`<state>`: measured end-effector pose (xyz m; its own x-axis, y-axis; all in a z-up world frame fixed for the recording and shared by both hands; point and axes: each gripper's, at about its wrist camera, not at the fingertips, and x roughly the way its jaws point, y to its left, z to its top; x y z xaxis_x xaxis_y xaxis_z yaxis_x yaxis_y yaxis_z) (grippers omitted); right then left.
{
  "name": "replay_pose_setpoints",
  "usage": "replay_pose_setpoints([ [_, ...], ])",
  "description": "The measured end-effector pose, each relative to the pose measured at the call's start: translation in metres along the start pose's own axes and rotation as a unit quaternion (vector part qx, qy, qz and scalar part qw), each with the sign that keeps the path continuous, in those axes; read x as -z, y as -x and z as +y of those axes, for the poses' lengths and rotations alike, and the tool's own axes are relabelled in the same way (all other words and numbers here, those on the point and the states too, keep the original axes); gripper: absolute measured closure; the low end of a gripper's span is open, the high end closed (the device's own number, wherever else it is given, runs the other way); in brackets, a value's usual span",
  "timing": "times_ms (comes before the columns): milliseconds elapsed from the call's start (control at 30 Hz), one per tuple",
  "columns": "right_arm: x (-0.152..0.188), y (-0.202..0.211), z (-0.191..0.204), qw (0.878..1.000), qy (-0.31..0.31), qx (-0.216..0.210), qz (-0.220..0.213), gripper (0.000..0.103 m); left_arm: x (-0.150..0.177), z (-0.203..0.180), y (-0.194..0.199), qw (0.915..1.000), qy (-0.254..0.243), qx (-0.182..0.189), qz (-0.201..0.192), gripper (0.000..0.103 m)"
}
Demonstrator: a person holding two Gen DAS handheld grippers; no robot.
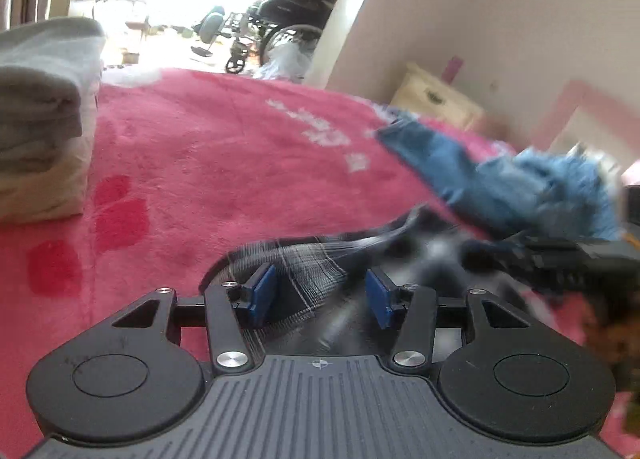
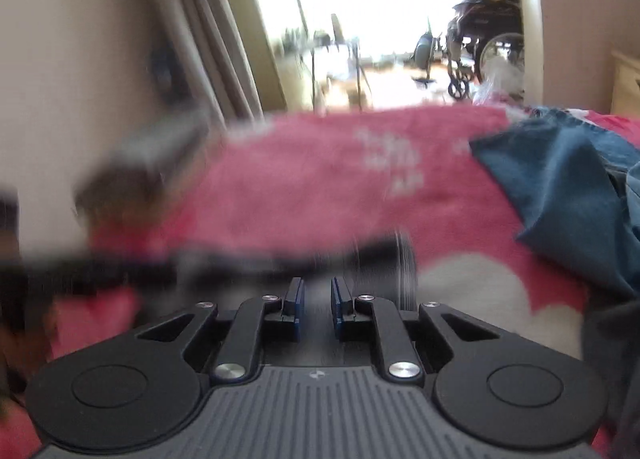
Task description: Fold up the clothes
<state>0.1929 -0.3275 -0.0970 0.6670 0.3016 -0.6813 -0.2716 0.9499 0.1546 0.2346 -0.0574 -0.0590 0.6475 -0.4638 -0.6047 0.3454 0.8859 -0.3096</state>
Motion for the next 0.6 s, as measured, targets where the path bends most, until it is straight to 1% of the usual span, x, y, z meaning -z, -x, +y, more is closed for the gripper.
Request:
replay_pose_setpoints([
  [100, 0.014, -0.003, -0.016, 0.999, -0.021, 0.03, 0.008, 0.09, -0.002, 0.005, -0.01, 1.0, 0.004, -0.003, 0.004, 0.055],
  [167, 0.011, 0.003, -0.021, 0.999, -0.031, 0.038, 0.007, 0.09, -0.006, 0.006, -0.012, 1.0, 0.007, -0.005, 0.005, 0.054],
  [267, -0.006, 0.012, -0.014, 0.999, -0.015, 0.025, -0.016, 0.09, -0.008, 0.007, -0.014, 0.9999, 0.01, -0.007, 0.005, 0.054],
  [400, -0.034, -0.006, 0.001, 0.999, 0.013, -0.008, -0.03, 0.09, -0.006, 0.009, -0.025, 0.9994, 0.018, -0.029, 0.007, 0.053],
  [467, -0.041, -0.027, 0.004, 1.0, 0.011, -0.027, -0.009, 0.09, -0.005, 0.013, -0.028, 0.9988, 0.033, -0.034, 0.01, 0.052],
  [500, -0.043, -0.041, 0.001, 1.0, 0.006, -0.019, 0.007, 0.09, -0.004, 0.015, -0.03, 0.9984, 0.041, -0.036, 0.012, 0.052],
  [533, -0.044, -0.055, -0.002, 1.0, 0.0, -0.005, 0.025, 0.092, -0.004, 0.017, -0.032, 0.9982, 0.047, -0.037, 0.012, 0.052],
  [567, -0.045, -0.07, -0.006, 0.999, -0.006, 0.009, 0.043, 0.096, -0.004, 0.018, -0.032, 0.9981, 0.049, -0.036, 0.012, 0.052],
  [600, -0.046, -0.076, -0.015, 0.999, -0.032, 0.01, 0.042, 0.101, -0.004, 0.019, -0.032, 0.998, 0.05, -0.035, 0.012, 0.052],
])
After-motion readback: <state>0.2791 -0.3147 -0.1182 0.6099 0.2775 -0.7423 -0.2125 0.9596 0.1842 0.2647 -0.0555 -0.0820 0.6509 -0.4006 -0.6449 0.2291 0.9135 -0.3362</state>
